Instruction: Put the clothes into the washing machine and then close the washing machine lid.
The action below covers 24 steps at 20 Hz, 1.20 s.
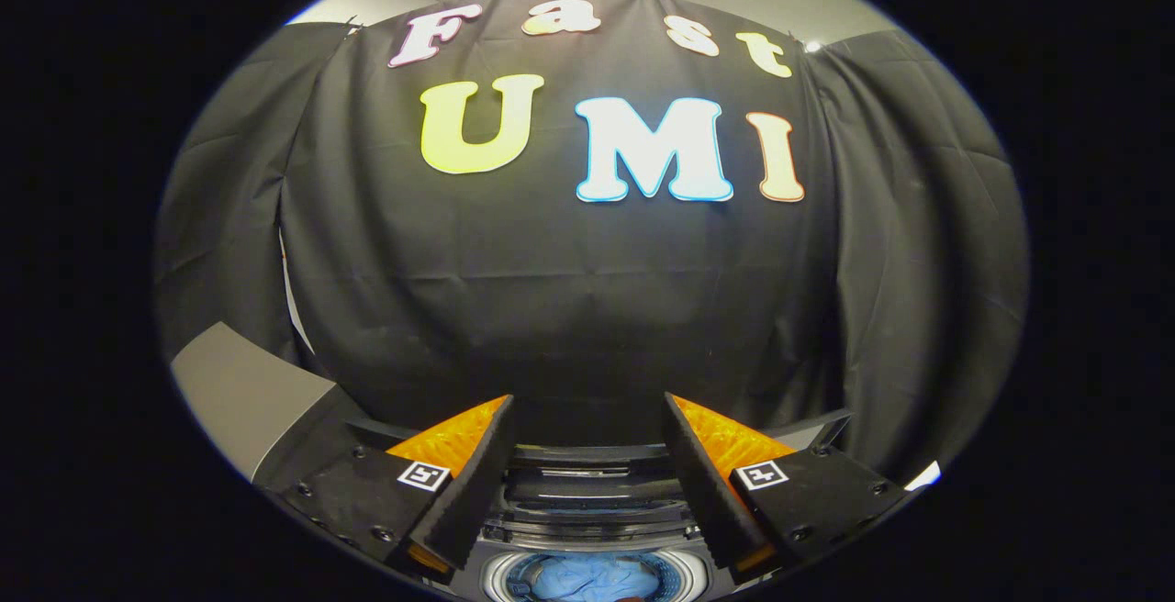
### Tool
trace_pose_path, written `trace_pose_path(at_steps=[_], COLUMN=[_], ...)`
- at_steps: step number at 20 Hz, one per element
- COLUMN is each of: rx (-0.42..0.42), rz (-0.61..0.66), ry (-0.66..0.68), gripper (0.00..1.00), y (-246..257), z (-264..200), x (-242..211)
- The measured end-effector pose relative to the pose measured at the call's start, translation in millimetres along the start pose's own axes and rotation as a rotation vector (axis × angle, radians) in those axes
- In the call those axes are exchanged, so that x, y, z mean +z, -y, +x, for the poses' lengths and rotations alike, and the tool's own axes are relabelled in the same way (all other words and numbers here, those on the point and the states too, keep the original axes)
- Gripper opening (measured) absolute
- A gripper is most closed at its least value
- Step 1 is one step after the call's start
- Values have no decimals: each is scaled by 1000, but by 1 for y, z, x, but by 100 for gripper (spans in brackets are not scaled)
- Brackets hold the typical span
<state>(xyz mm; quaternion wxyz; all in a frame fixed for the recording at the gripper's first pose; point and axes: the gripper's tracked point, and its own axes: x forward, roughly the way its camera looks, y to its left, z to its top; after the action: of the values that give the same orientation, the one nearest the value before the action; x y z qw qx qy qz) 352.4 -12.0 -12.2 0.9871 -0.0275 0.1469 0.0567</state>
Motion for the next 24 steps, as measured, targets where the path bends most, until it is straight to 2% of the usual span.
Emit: trace_pose_path(at_steps=[9,24], rx=[-18,-15], rz=[38,30], ry=[-12,43], gripper=[98,98], y=[3,3], z=[10,-53], x=[-10,-33])
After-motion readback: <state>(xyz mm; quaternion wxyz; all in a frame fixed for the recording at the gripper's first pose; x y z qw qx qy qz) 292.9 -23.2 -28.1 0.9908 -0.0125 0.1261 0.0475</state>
